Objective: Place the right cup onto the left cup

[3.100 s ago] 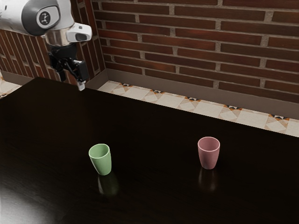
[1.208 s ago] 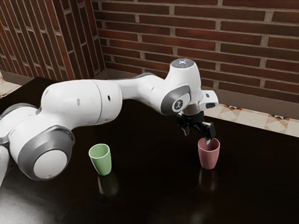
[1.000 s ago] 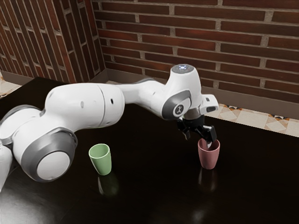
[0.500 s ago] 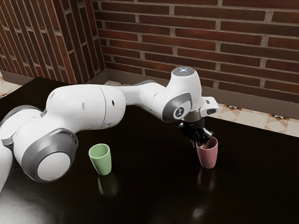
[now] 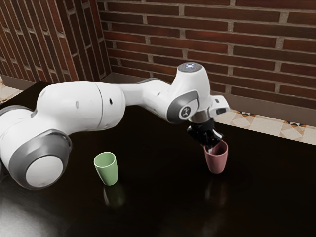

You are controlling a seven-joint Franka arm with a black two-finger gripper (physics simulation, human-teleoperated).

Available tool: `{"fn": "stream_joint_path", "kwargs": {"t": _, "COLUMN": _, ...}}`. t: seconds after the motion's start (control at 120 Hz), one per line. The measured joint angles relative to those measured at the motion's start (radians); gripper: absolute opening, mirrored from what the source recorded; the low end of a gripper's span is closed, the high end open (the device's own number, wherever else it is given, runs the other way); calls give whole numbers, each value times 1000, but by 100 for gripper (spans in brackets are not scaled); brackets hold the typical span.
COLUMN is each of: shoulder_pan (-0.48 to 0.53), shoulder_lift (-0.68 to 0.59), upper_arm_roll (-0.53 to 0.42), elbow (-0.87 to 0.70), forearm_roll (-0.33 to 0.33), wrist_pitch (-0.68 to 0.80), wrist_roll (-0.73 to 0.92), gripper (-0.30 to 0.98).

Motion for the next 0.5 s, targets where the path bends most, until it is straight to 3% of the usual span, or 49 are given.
{"fn": "stream_joint_path", "kwargs": {"t": 0.5, "shoulder_pan": 74, "shoulder_lift": -404, "upper_arm_roll": 45, "elbow": -346, "forearm_roll": 30, "wrist_pitch": -135, "wrist_roll": 0, "gripper": -10}}
